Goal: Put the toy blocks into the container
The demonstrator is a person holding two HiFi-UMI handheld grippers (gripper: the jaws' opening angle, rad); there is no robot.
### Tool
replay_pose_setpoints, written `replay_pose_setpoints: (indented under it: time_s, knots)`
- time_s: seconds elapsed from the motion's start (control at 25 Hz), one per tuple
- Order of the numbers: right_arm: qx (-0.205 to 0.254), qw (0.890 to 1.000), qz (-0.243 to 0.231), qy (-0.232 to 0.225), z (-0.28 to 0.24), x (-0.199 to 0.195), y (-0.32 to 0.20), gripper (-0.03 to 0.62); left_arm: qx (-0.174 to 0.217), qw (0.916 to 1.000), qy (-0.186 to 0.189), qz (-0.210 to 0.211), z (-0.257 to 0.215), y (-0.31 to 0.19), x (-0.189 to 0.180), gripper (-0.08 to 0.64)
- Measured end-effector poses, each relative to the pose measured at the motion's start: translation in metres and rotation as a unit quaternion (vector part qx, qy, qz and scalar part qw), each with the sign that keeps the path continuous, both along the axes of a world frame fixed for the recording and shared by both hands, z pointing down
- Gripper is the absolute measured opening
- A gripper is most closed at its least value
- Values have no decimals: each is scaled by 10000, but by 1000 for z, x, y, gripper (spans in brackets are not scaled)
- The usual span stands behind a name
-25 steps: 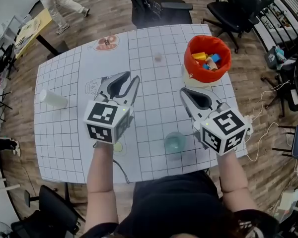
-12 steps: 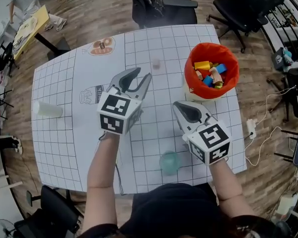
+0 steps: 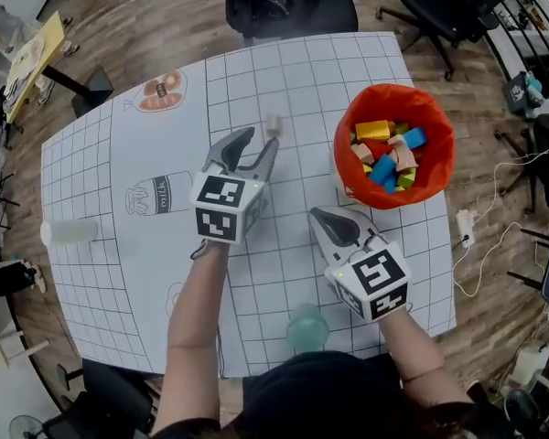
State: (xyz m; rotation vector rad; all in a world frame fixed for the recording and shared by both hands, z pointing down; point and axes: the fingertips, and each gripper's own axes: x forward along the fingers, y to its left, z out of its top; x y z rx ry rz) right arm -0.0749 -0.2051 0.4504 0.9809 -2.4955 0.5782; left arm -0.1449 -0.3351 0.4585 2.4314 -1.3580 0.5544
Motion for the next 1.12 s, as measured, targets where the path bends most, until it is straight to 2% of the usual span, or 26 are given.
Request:
replay_pose_setpoints:
  time_s: [0.24, 0.64, 0.88, 1.12]
  knots:
    - [-214, 9997, -7, 82, 28, 3, -2, 15, -193, 9997, -99, -125, 35, -27, 9, 172]
    - [-384, 9992, 31, 59, 48, 10, -7, 15, -429, 9975, -524, -177, 69, -50, 13, 172]
    - [-447, 9990, 48, 61, 55, 12, -6, 15, -458, 9941, -971, -132, 78, -50, 15, 144]
    - [-437, 9990, 102, 71, 51, 17, -3, 15, -485, 9950, -857, -176, 76, -47, 13, 141]
